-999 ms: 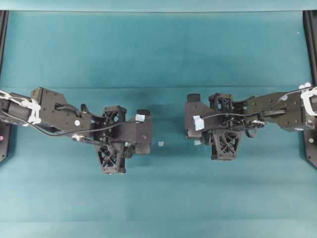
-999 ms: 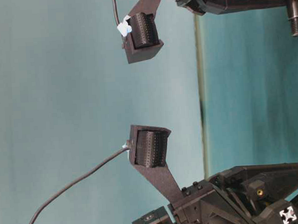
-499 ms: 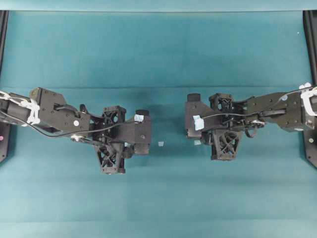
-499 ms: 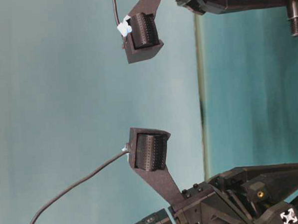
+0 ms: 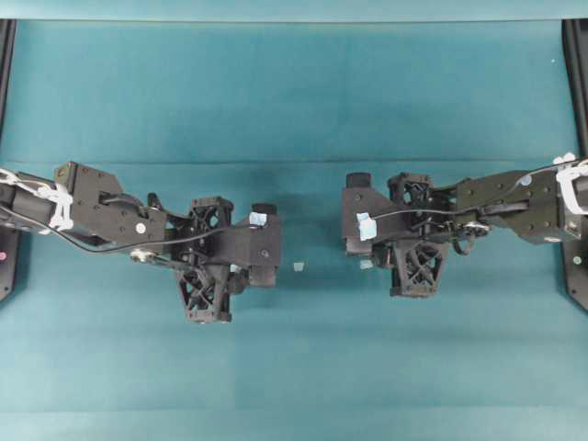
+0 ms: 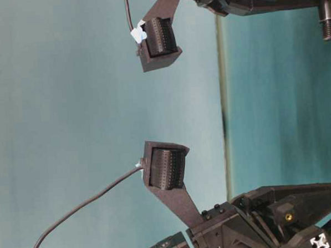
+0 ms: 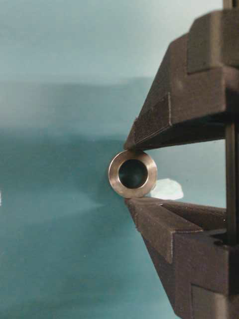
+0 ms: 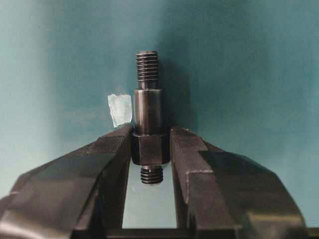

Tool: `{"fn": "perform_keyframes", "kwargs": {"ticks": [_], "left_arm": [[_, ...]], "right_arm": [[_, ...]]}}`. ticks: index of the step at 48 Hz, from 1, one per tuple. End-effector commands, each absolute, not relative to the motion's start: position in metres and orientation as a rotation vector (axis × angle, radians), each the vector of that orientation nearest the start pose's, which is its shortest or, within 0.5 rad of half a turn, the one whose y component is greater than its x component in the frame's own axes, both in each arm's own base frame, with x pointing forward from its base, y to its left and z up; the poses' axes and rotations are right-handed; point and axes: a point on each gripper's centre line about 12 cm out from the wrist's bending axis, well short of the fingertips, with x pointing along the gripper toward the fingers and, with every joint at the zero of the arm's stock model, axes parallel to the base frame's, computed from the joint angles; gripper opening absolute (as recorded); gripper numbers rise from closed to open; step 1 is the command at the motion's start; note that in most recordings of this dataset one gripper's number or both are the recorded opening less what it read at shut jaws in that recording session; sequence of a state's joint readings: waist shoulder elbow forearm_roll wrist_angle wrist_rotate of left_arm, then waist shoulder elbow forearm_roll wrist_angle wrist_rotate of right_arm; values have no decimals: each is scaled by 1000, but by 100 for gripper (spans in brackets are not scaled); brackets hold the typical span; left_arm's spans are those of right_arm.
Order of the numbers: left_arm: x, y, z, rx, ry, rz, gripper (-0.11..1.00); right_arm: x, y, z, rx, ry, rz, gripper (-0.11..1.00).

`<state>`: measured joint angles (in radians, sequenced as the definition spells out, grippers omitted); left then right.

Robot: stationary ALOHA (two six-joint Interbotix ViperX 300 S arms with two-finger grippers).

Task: Insert the washer onto the shaft with both hands.
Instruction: 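Lift both grippers, raising the washer and shaft off the table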

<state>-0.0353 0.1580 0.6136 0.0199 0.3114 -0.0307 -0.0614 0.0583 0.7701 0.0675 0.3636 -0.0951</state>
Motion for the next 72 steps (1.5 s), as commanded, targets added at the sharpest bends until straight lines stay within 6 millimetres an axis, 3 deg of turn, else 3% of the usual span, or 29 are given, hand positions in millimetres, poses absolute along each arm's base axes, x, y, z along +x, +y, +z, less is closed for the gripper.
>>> {"fn": "perform_keyframes", "kwargs": {"ticks": [1,33,72], "left_arm": [[379,-14,109,13,1054,-23,37],[362,-13,135,-9,776,-25,37],[362,-6,162,-109,415,1,37]], "right_arm": [[326,-13,94,26,1179,-6,0],[326,-13,122,132,931,-67,0],[316,-1,132,148,672,-82,0]]}}
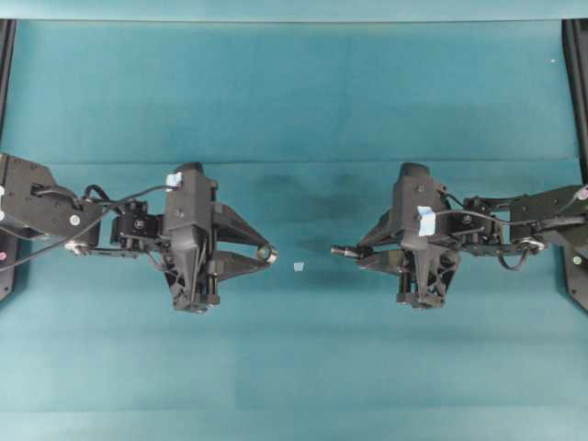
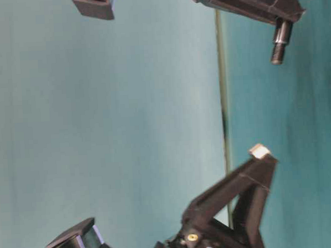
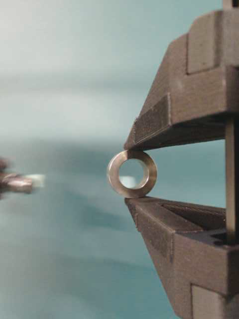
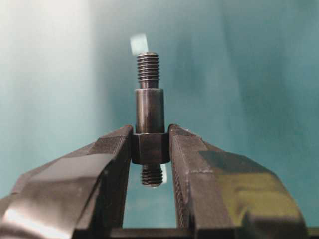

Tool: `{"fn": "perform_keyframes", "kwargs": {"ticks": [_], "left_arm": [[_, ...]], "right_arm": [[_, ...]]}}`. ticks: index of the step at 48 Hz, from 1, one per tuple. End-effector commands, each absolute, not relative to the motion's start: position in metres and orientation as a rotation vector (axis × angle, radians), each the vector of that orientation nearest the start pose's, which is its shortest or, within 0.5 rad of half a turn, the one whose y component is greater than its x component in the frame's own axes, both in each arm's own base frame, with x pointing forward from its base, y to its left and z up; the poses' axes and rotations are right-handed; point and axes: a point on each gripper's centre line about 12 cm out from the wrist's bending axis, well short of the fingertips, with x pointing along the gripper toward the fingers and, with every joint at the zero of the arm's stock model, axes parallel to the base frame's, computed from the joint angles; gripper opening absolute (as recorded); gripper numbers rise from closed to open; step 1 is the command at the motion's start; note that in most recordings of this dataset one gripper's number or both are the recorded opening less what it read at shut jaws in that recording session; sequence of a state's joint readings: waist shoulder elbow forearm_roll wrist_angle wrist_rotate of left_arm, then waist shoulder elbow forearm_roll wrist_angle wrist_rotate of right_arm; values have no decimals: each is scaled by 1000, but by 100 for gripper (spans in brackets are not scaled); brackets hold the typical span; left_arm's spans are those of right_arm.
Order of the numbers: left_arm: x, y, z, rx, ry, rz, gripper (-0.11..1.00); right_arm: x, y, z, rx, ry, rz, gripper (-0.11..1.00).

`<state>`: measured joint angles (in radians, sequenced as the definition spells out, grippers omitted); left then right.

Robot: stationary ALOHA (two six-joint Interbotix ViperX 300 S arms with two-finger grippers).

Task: Insert the washer onto the shaft with both hands.
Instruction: 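Lift both grippers, raising the washer and shaft off the table, then bring the washer toward the shaft's threaded tip, aligning them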

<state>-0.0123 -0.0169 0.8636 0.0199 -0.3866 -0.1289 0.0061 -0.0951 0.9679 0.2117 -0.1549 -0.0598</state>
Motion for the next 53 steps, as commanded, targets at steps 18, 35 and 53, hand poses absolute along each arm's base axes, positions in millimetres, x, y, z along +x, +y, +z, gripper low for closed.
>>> {"fn": "perform_keyframes", "kwargs": {"ticks": [18,35,53], "left_arm": [[364,-6,164,-108,406,0,37],[364,-8,165,-106,403,-5,37],[372,-8,172,-105,363,-8,37]], "right_arm": [[315,0,133,153,640,-85,0],[316,1,134,151,617,-85,0],[322,4,133,139,592,-77,0]]}}
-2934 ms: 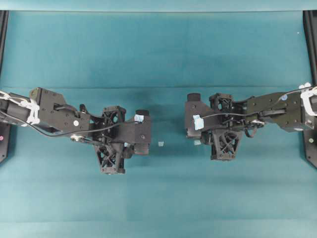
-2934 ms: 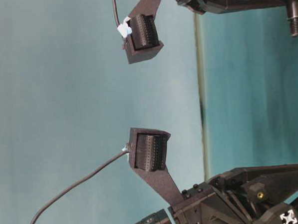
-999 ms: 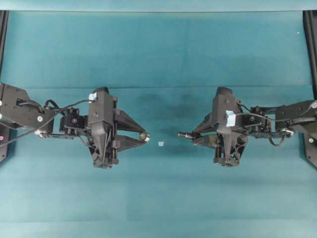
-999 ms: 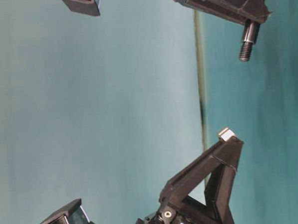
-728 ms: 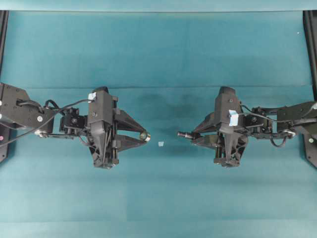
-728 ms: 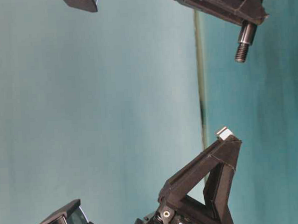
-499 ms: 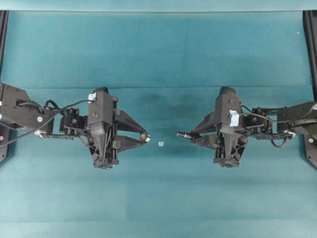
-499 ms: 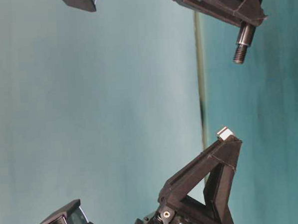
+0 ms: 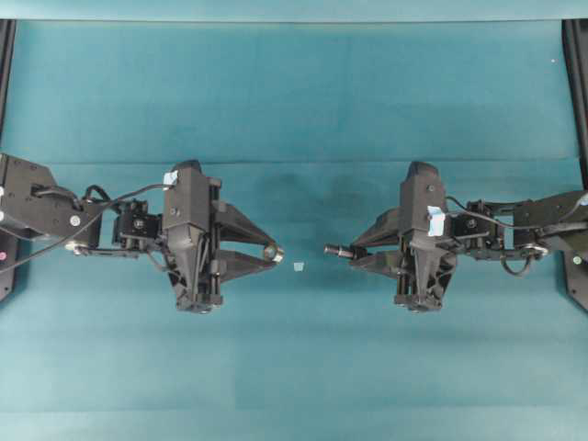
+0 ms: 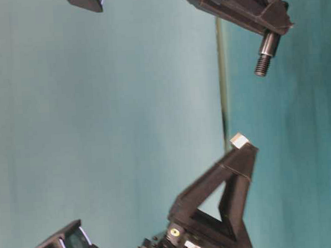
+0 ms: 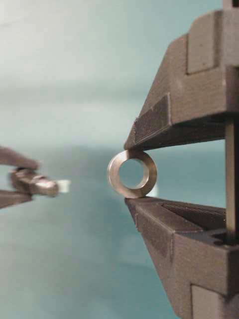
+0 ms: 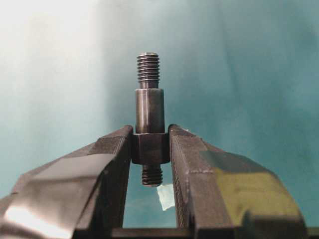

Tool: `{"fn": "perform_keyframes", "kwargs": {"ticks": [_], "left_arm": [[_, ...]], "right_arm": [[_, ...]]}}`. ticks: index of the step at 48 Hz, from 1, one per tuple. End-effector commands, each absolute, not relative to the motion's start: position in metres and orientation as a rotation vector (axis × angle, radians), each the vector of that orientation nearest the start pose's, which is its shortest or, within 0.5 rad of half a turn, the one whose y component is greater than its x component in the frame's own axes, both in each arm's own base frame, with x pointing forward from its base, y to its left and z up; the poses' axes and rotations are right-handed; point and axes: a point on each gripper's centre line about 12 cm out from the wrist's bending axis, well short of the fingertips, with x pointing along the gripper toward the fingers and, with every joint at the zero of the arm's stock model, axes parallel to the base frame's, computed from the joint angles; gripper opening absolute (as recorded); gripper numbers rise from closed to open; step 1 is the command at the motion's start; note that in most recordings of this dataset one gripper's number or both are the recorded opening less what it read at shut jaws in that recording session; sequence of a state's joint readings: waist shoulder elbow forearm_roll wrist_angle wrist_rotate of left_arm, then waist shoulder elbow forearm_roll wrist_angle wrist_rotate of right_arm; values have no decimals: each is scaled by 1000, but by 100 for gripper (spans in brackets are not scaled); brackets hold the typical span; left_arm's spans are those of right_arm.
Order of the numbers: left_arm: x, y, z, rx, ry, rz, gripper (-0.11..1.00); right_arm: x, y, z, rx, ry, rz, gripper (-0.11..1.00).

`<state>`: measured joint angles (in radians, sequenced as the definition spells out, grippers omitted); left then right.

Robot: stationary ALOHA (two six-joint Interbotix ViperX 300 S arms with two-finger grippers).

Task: Insert the washer onto the shaft with both hands.
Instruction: 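Bring the washer toward the shaft's threaded tip, aligning them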

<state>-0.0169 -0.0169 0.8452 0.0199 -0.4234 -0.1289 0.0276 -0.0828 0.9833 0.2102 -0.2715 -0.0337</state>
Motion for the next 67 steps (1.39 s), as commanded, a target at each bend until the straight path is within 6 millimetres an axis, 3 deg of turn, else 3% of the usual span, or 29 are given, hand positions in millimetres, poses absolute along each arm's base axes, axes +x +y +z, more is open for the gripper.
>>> {"fn": "perform_keyframes", "kwargs": {"ticks": [1,35,67], "left_arm": [[372,-8,173,-105,362,-8,37],[391,-8,172,-102,354,-9,37],[393,-6,164,-104,374,-1,37]], "right_arm": [[322,4,133,139,589,-76,0],[340,9,137,128,506,-67,0],[343,17,141,123,466,-46,0]]}}
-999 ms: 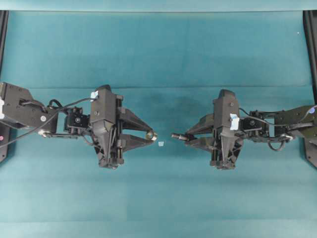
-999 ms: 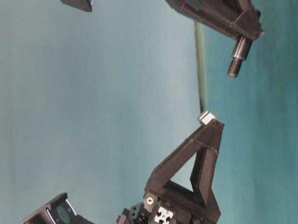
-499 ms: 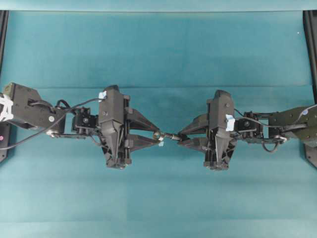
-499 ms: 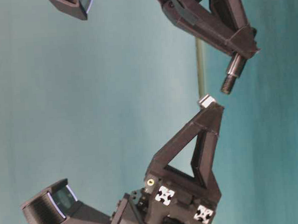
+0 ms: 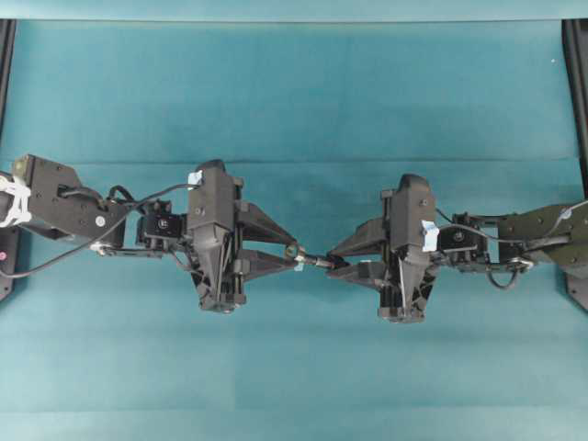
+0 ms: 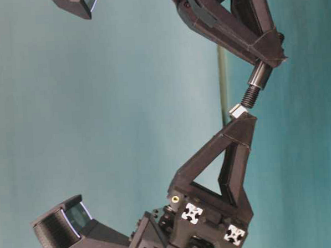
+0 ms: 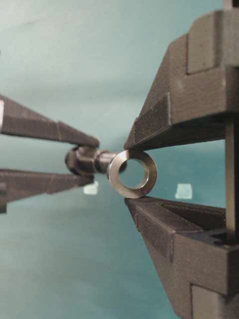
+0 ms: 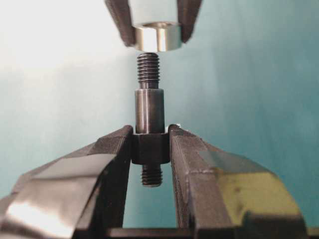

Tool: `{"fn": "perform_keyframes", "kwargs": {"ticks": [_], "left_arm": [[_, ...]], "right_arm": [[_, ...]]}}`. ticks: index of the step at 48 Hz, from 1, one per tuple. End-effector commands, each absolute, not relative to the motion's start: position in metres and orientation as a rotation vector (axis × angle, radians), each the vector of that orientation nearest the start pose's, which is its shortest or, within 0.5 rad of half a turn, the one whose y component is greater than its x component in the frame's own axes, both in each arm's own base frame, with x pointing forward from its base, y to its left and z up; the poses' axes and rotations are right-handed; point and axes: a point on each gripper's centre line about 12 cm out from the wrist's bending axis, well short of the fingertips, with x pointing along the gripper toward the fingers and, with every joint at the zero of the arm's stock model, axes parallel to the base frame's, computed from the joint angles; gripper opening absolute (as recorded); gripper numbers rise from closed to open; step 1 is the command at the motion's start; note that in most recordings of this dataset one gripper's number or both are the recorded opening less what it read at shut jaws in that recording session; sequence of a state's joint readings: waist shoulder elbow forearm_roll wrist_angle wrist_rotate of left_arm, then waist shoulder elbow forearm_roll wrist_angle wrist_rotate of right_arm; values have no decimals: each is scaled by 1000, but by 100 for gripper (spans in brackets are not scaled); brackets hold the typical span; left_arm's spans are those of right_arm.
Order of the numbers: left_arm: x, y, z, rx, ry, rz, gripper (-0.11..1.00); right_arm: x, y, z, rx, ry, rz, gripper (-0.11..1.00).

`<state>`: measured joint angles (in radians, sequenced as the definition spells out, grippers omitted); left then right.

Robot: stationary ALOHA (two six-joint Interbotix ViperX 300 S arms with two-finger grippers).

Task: Insert the washer onto the shaft with both hands.
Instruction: 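Bring the washer toward the shaft's threaded tip, aligning them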

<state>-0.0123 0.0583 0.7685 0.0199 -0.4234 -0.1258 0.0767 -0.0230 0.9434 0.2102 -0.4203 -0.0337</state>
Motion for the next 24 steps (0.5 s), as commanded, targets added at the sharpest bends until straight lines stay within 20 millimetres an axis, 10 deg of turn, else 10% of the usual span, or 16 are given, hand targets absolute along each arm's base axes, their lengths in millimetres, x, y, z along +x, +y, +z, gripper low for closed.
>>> {"fn": "perform_keyframes", "kwargs": {"ticks": [1,24], "left_arm": [[393,-6,164,-104,372,-1,37],[398,-8,165,-104,368,-6,37]], "right_arm": [[343,17,142,124,462,-47,0],[345,12,143,125,444,-61,0]]}}
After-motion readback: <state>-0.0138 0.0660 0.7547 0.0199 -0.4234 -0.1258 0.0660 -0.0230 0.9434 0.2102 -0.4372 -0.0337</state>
